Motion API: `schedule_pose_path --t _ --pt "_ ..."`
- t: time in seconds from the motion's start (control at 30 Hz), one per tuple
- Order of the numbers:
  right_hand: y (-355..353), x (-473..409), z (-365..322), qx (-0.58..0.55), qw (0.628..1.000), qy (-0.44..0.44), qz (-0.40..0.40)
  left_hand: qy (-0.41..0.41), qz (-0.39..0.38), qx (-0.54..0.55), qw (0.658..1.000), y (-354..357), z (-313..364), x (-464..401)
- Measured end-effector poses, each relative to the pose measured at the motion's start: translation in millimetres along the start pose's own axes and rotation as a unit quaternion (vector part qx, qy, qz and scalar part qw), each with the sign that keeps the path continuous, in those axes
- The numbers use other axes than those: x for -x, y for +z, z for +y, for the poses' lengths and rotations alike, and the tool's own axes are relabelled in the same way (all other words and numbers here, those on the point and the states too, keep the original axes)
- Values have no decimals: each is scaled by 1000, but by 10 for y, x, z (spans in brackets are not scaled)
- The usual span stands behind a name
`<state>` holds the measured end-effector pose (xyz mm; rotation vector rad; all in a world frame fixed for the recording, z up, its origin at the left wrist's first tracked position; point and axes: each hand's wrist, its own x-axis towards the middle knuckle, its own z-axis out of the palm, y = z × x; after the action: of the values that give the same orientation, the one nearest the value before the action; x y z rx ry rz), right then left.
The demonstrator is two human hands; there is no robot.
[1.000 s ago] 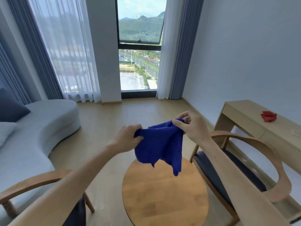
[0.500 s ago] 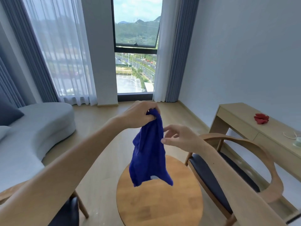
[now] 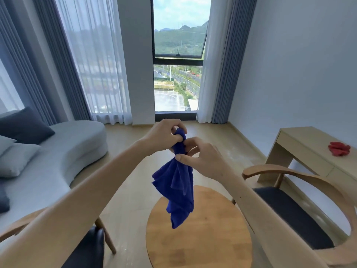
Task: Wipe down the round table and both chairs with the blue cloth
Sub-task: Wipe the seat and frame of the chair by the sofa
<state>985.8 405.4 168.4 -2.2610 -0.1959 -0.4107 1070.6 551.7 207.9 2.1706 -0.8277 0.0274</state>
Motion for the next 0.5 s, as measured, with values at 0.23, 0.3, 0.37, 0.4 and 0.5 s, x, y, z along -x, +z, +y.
schedule_pose_path --t 0.23,0.3,0.37,0.4,0.5 --pt "-36 -74 30 -19 1000 9 -6 -58 -2 100 993 38 63 -40" --pt "-117 -94 114 -46 999 15 9 -54 3 112 992 10 83 -52" --pt "-213 -95 312 -55 997 37 34 -47 -1 122 991 -38 119 -65" --pt "-236 -83 438 -40 997 53 25 -41 -3 124 991 -68 146 -73" --pt "-107 17 856 50 988 114 -90 -14 5 121 993 -169 268 -95"
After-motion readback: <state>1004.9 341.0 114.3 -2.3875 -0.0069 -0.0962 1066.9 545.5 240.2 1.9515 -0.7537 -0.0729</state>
